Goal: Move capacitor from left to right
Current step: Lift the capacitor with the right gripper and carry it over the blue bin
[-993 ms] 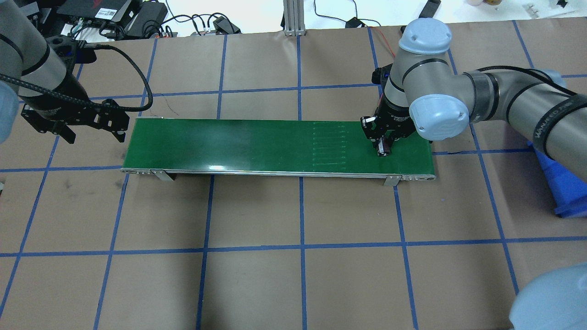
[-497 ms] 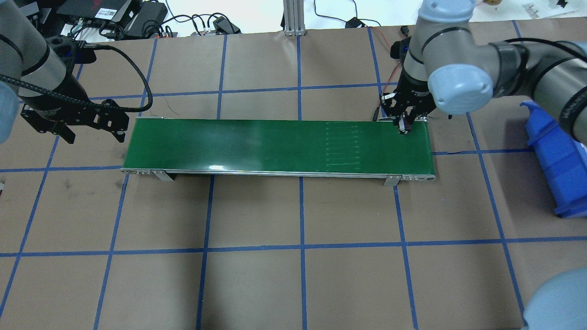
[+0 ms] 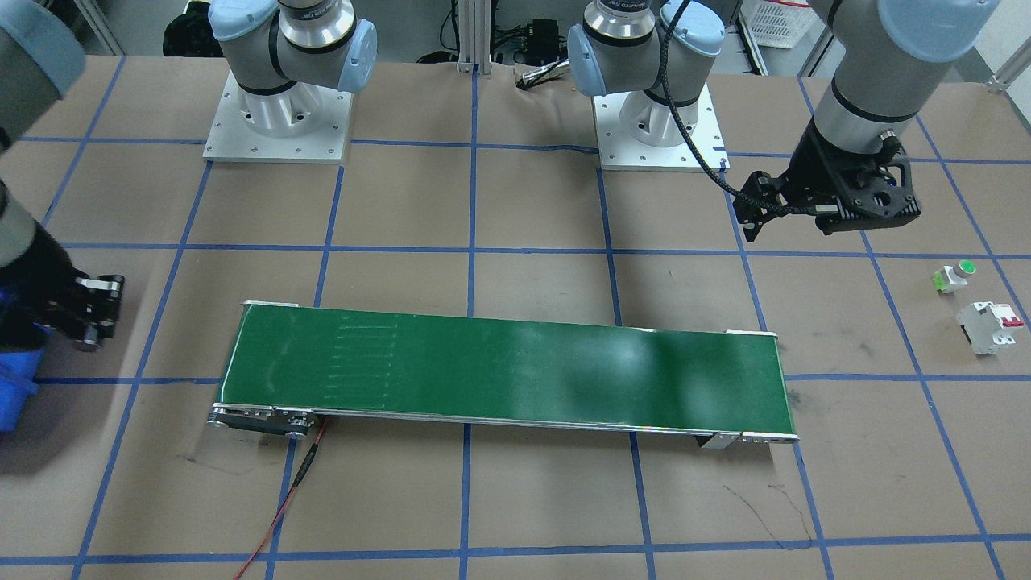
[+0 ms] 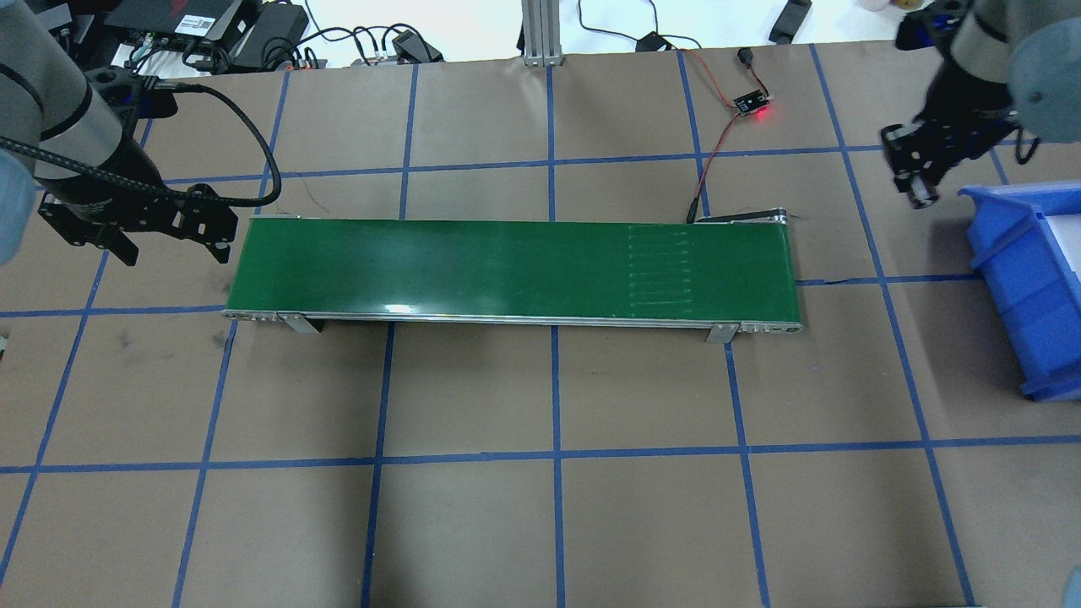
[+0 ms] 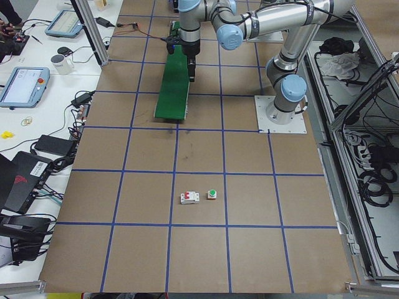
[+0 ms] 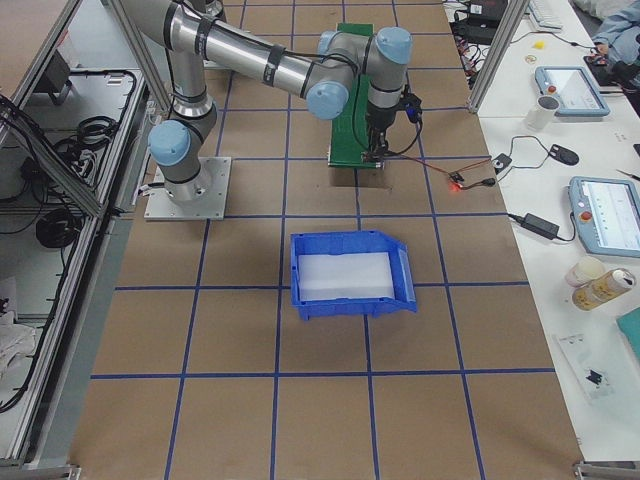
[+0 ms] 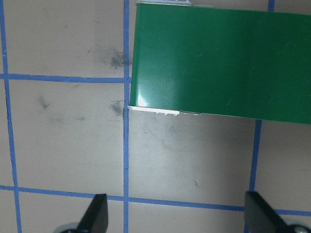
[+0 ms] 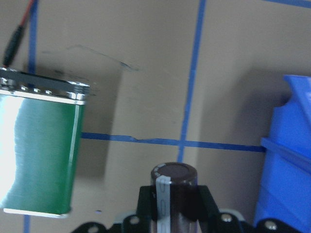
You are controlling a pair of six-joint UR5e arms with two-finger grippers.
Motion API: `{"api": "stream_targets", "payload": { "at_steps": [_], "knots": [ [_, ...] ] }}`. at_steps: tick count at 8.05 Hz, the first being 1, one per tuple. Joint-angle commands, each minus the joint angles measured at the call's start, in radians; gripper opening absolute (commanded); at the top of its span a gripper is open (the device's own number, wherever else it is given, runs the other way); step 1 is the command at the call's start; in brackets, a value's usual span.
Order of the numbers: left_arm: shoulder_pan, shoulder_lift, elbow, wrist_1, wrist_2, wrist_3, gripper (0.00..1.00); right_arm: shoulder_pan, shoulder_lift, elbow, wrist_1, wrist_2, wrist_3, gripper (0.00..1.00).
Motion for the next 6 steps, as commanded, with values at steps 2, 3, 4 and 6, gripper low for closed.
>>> {"api": "stream_targets", "payload": {
  "at_steps": [2,3,4,6],
  "knots": [
    [0.000,0.000,0.000,0.002,0.003,0.005,1.00,-0.304,-0.007,-0.011,-0.013,-0.010,-0.458,0.00],
    [0.000,0.000,0.000,0.002,0.003,0.005,1.00,-0.359,0.017,-0.012,-0.036,-0.004,-0.548,0.00],
    [0.000,0.000,0.000,0.003,0.002,0.001,1.00,-0.392,0.066,-0.009,-0.091,0.002,-0.639,0.00],
    [0.000,0.000,0.001,0.008,-0.001,0.001,1.00,-0.455,0.146,0.008,-0.194,0.044,-0.727,0.00]
  ]
}}
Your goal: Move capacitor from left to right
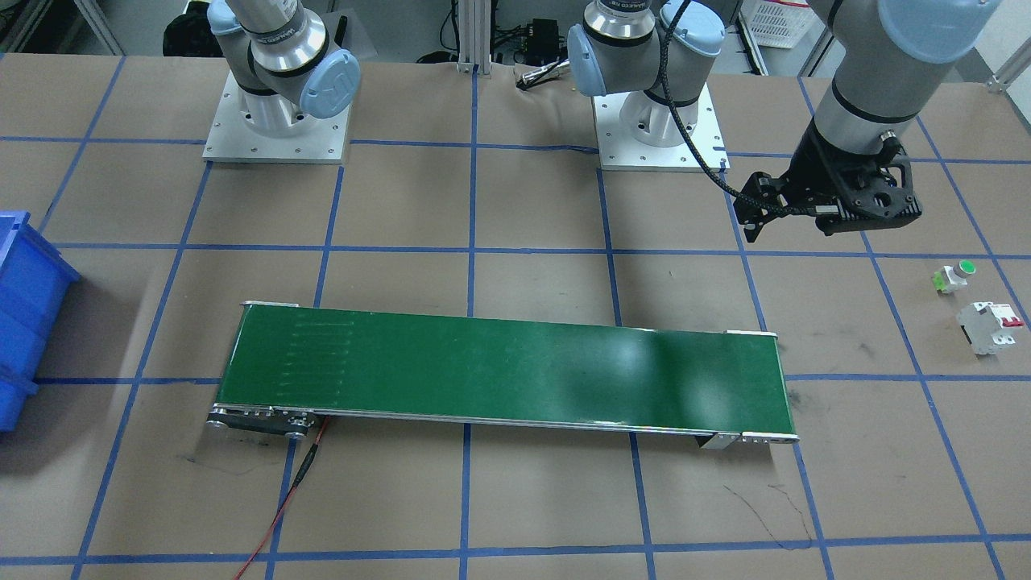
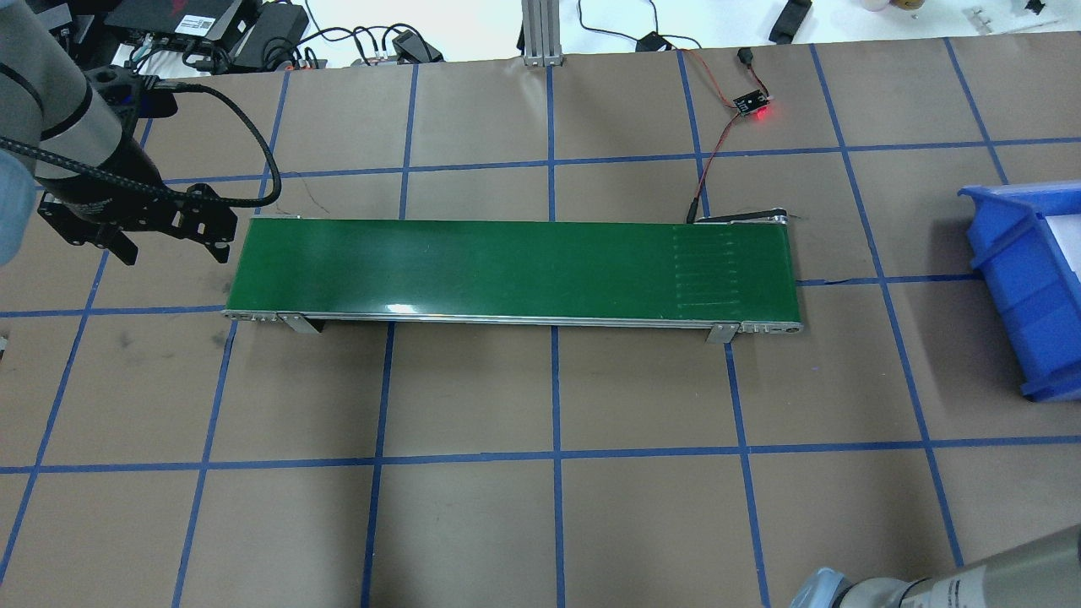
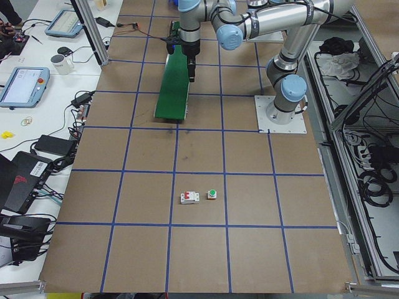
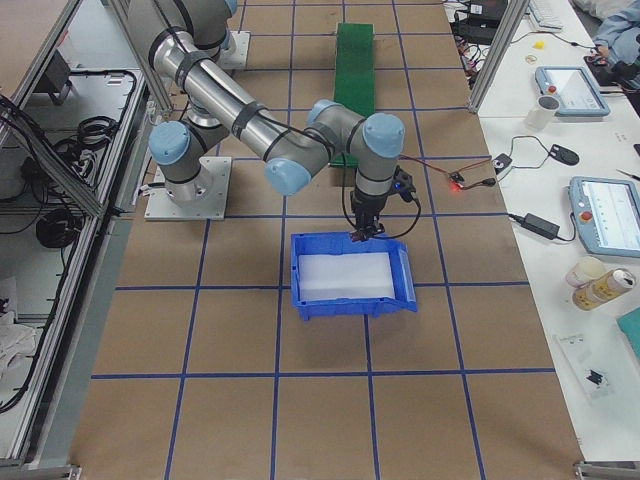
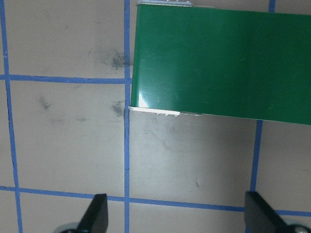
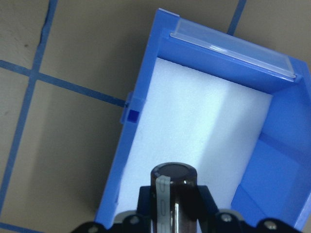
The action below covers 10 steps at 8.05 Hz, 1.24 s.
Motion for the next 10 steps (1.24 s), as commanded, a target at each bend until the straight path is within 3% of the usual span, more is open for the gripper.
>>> {"api": "stream_targets", "payload": {
  "at_steps": [1,3,5,6,7,8,10],
  "knots": [
    [0.000,0.000,0.002,0.005,-0.006,-0.001,1.00,-0.073,0.112,0.016,-0.093,0.054,-0.098,0.00],
    [0.000,0.000,0.002,0.003,-0.005,-0.001,1.00,-0.075,0.189,0.034,-0.176,0.051,-0.102,0.00],
    [0.000,0.000,0.000,0.003,-0.005,-0.001,1.00,-0.075,0.192,0.042,-0.178,0.041,-0.100,0.00],
    [0.000,0.000,0.000,0.003,-0.005,-0.001,1.00,-0.075,0.191,0.042,-0.179,0.038,-0.100,0.14],
    [0.000,-0.001,0.000,0.005,-0.003,-0.001,1.00,-0.075,0.185,0.042,-0.179,0.039,-0.100,0.66],
    [0.000,0.000,0.000,0.005,-0.006,-0.001,1.00,-0.075,0.179,0.042,-0.178,0.044,-0.099,0.94],
    [0.000,-0.001,0.002,0.006,-0.008,-0.002,1.00,-0.075,0.118,0.042,-0.153,0.050,-0.079,1.00]
  ]
}}
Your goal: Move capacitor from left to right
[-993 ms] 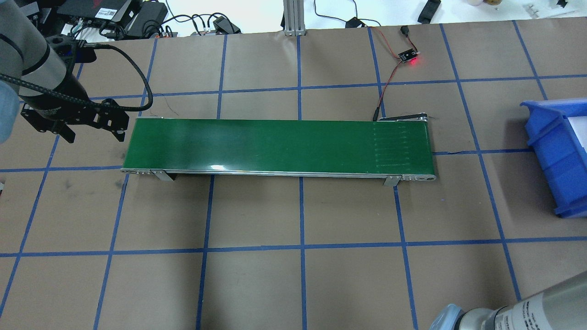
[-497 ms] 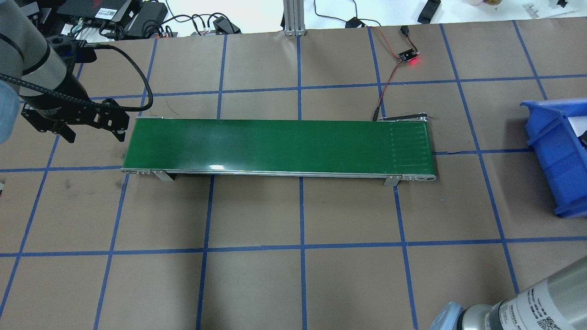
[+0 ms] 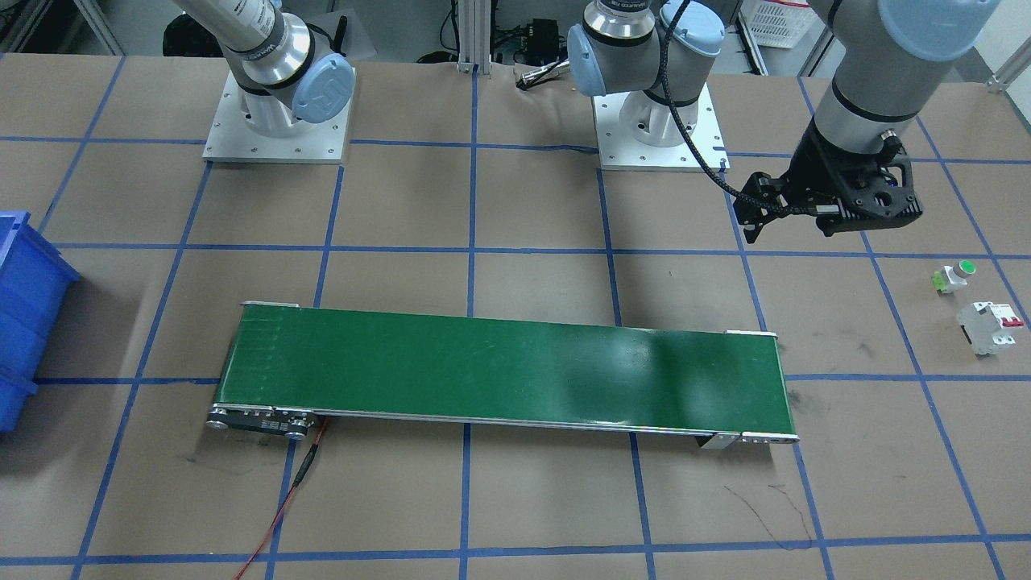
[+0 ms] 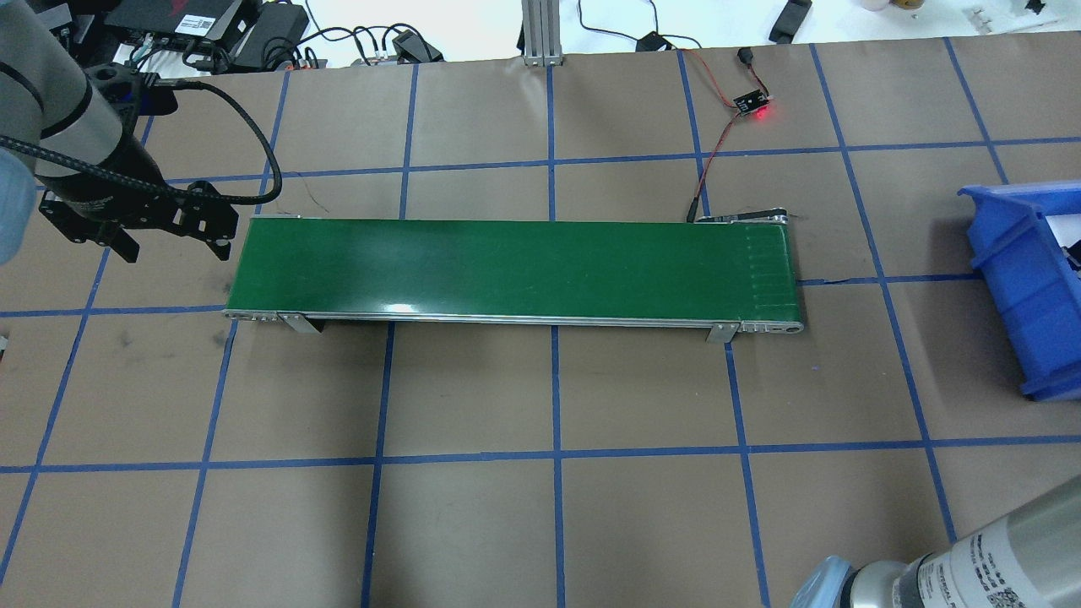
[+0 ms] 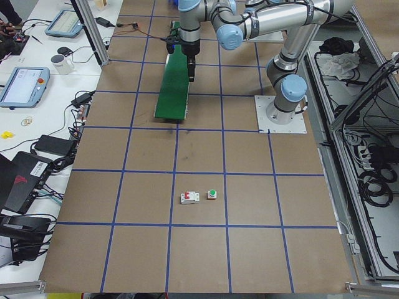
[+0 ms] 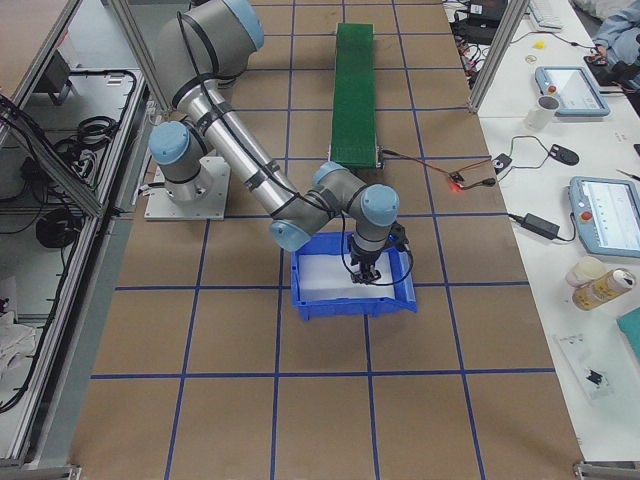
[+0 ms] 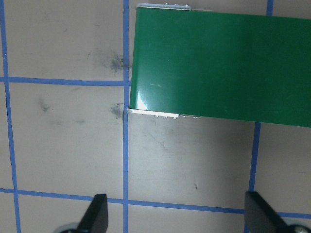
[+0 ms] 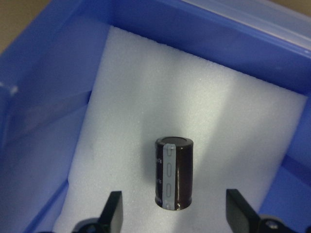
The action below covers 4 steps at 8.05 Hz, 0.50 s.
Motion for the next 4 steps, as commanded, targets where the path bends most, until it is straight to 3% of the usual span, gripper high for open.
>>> {"api": "stream_targets", "payload": {
  "at_steps": [1,4],
  "knots": [
    [0.000,0.000,0.000,0.001,-0.003,-0.001,1.00,0.001,-0.118,0.002,0.083,0.008,0.043,1.00],
    [-0.006,-0.004,0.000,0.001,-0.003,-0.002,1.00,0.052,-0.302,-0.010,0.301,0.012,0.181,1.00]
  ]
}}
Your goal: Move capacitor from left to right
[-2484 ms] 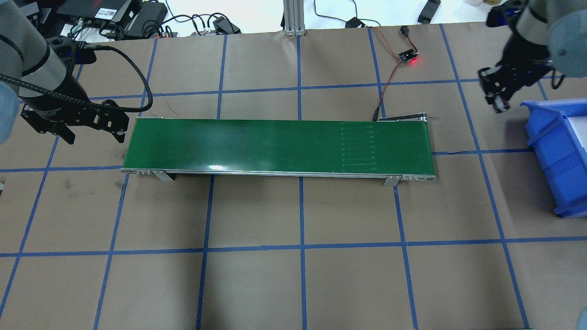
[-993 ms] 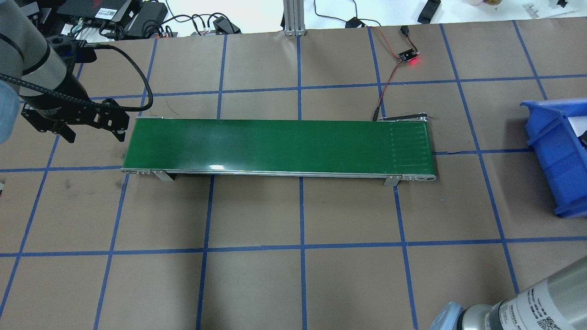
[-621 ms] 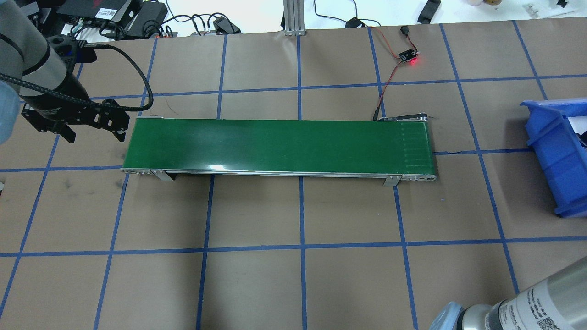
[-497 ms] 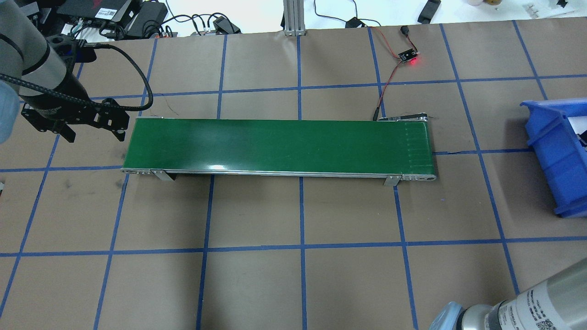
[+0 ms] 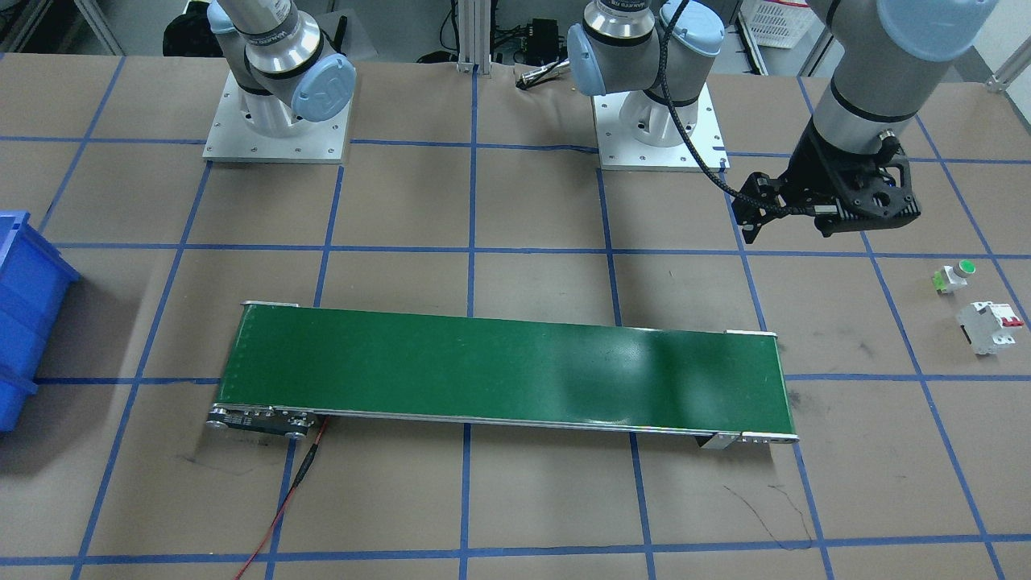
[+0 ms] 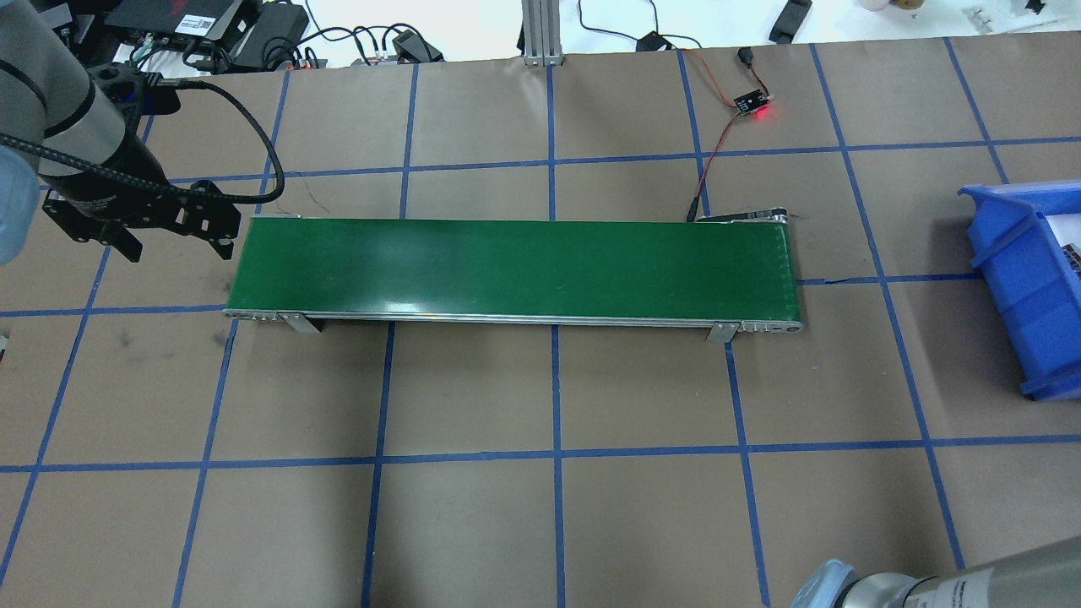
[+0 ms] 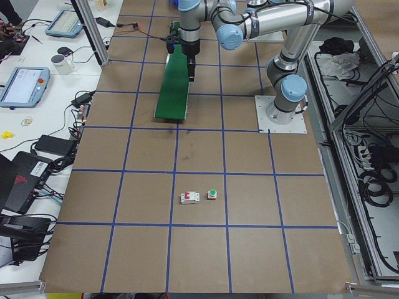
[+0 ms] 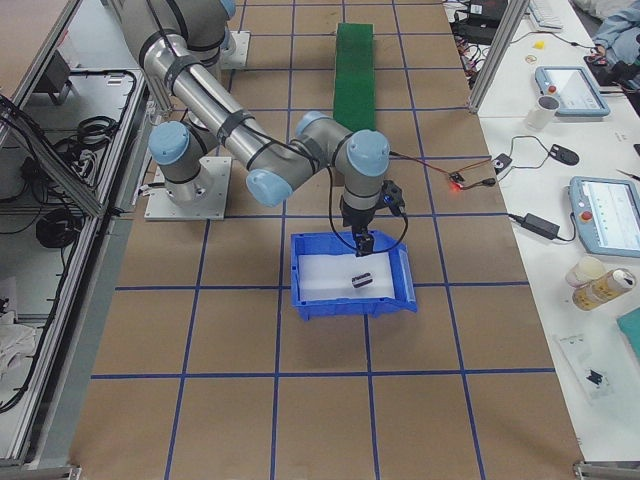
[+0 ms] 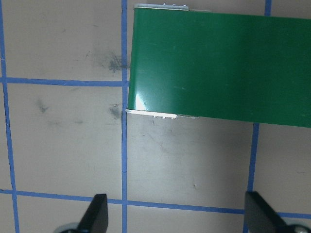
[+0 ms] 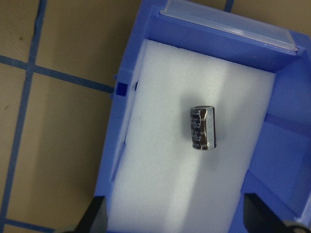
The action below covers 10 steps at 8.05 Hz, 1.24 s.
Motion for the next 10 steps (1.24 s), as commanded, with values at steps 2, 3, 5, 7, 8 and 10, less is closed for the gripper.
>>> {"api": "stream_targets", "payload": {
  "at_steps": [2,3,5,7,8,10],
  "knots": [
    [-0.005,-0.002,-0.002,0.000,-0.002,-0.001,1.00,0.180,-0.175,-0.027,0.169,0.017,0.179,1.00],
    [-0.006,-0.002,0.003,0.000,-0.005,-0.001,1.00,0.249,-0.203,-0.031,0.211,0.021,0.289,1.00],
    [-0.034,-0.002,0.006,0.000,-0.096,0.000,1.00,0.408,-0.259,-0.044,0.254,0.021,0.485,1.00],
    [-0.109,-0.010,0.006,0.002,-0.100,-0.005,1.00,0.573,-0.286,-0.056,0.309,0.016,0.646,1.00],
    [-0.120,-0.013,0.006,0.002,-0.098,-0.003,1.00,0.648,-0.286,-0.061,0.312,0.016,0.705,1.00],
    [-0.120,-0.013,0.005,0.002,-0.097,-0.003,1.00,0.757,-0.285,-0.061,0.315,0.012,0.855,1.00]
  ]
}}
